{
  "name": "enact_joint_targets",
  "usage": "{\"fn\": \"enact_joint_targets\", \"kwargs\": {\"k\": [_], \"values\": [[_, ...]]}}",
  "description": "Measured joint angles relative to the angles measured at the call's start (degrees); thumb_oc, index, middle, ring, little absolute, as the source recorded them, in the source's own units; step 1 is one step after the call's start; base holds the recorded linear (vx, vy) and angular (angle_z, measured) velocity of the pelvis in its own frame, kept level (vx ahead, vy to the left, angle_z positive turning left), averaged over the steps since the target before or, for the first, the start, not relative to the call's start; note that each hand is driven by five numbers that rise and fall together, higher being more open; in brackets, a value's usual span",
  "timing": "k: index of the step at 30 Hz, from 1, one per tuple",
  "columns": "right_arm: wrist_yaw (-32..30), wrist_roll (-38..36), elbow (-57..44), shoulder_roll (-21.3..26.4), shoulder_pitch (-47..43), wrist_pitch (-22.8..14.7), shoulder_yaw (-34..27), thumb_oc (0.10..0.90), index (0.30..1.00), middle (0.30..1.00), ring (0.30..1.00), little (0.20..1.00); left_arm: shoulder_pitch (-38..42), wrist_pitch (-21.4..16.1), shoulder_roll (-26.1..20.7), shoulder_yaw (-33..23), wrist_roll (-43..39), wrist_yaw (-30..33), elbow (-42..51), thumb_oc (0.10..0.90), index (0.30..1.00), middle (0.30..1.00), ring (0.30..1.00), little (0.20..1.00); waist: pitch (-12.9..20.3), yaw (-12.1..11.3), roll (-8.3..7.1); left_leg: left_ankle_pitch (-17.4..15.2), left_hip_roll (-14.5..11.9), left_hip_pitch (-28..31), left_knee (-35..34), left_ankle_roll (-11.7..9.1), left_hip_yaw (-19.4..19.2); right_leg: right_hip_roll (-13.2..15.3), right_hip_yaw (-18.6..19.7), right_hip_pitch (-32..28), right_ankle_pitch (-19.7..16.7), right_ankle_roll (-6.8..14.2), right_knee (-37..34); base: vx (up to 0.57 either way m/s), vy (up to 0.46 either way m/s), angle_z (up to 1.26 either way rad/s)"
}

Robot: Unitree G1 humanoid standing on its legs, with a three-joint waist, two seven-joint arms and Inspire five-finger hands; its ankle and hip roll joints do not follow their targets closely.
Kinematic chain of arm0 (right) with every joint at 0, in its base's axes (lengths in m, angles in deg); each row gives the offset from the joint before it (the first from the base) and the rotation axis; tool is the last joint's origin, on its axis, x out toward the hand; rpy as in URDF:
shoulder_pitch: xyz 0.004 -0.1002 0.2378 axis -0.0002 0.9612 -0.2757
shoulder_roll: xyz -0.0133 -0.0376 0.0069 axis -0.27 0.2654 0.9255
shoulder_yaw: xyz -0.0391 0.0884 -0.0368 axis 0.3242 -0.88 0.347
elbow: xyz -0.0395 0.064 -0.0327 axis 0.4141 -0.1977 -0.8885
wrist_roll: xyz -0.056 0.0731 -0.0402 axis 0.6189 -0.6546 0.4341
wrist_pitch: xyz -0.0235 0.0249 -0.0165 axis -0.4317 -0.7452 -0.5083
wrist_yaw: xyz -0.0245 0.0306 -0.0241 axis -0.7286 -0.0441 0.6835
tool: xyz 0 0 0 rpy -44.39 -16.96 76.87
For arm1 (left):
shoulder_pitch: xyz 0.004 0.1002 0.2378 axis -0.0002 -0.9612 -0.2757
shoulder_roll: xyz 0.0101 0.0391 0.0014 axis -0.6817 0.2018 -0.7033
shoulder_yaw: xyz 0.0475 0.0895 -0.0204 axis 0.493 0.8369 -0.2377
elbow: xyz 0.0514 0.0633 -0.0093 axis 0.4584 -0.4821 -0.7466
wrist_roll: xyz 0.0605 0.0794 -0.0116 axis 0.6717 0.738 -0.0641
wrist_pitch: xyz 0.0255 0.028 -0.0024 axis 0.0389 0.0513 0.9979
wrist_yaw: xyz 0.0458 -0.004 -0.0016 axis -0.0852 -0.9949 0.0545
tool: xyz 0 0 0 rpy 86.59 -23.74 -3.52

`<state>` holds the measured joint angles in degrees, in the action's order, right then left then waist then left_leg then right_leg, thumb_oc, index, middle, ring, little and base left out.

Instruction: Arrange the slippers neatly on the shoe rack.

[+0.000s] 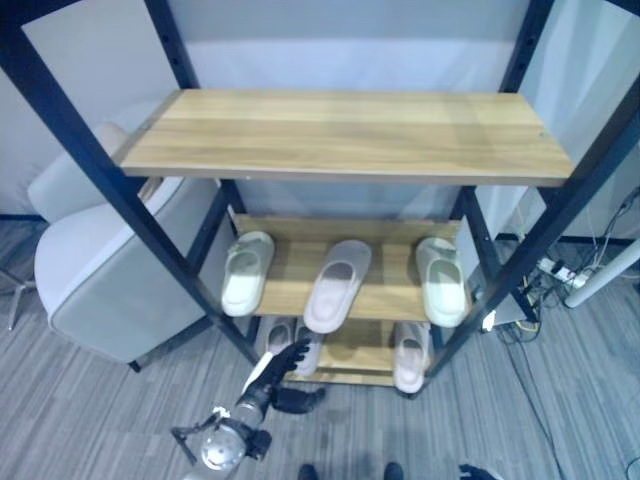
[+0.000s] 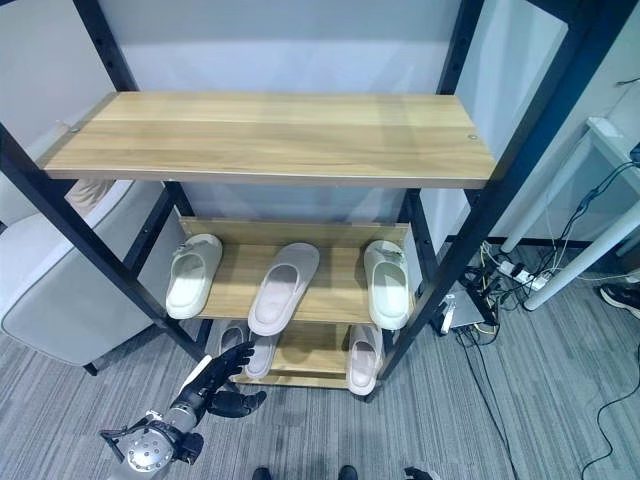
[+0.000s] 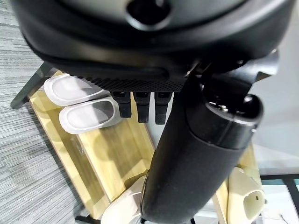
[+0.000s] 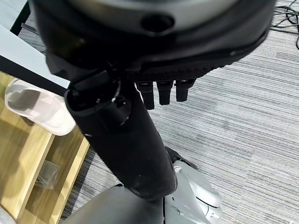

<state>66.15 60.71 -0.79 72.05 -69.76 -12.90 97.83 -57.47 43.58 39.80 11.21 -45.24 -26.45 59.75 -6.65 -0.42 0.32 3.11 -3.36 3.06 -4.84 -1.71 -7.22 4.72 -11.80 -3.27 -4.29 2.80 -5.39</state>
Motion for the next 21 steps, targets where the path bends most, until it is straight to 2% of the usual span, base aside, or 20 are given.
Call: {"fn": "enact_joint_targets", "kwargs": {"k": [4, 8, 13, 19, 21], "values": [[0.0, 0.0, -0.1, 0.0, 0.0, 0.0, 0.0, 0.8, 0.9, 0.9, 0.9, 0.9, -0.4, 0.0, -0.1, -0.9, 0.0, 0.1, 2.4, 0.8, 0.9, 0.9, 0.9, 0.9, 0.0, 0.0, -0.03, 0.1, 0.0, 0.0, 0.0, 0.0, 0.2, 0.0, -0.1, -0.1, 0.0, 0.0, 0.0, 0.0, 0.0, 0.0], [0.0, 0.0, -0.1, -0.1, 0.1, 0.0, 0.0, 0.8, 0.9, 0.9, 0.9, 0.9, -1.6, 0.0, -0.1, -4.1, 0.3, 0.4, 8.8, 0.8, 0.9, 0.9, 0.9, 0.9, 0.0, -0.1, -0.07, 0.2, 0.0, 0.0, 0.0, 0.0, 0.4, -0.1, -0.3, -0.2, 0.0, 0.0, 0.0, 0.0, 0.0, 0.0], [0.0, 0.0, -0.1, -0.1, 0.4, 0.0, 0.0, 0.8, 0.9, 0.9, 0.9, 0.9, -1.6, -0.1, -0.3, -6.8, 2.2, 1.7, 12.5, 0.8, 0.9, 0.9, 0.9, 0.9, 0.1, 0.0, -0.06, 0.2, -0.1, 0.1, 0.0, 0.0, 0.4, -0.1, -0.4, -0.3, 0.0, -0.1, 0.0, 0.0, 0.0, 0.0], [-0.2, 0.0, -0.1, -0.4, 0.8, 0.0, 0.0, 0.8, 0.9, 0.9, 0.9, 0.9, -0.6, -0.1, -0.5, -6.7, 2.7, 3.0, 13.4, 0.8, 0.9, 0.9, 0.9, 0.9, 0.2, 0.0, -0.11, 0.3, -0.1, 0.1, 0.0, -0.1, 0.4, -0.1, -0.3, -0.4, -0.1, -0.1, 0.0, 0.0, 0.0, 0.0], [-0.4, 0.0, -0.1, -0.5, 1.0, 0.0, 0.0, 0.8, 0.9, 0.9, 0.9, 0.9, 1.2, -0.1, -0.7, -6.3, 5.2, 4.2, 13.3, 0.8, 0.9, 0.9, 0.9, 0.9, 0.3, 0.2, -0.26, 0.3, -0.1, 0.2, 0.0, -0.1, 0.3, -0.1, -0.3, -0.3, -0.1, -0.1, 0.0, 0.0, 0.0, 0.0]]}}
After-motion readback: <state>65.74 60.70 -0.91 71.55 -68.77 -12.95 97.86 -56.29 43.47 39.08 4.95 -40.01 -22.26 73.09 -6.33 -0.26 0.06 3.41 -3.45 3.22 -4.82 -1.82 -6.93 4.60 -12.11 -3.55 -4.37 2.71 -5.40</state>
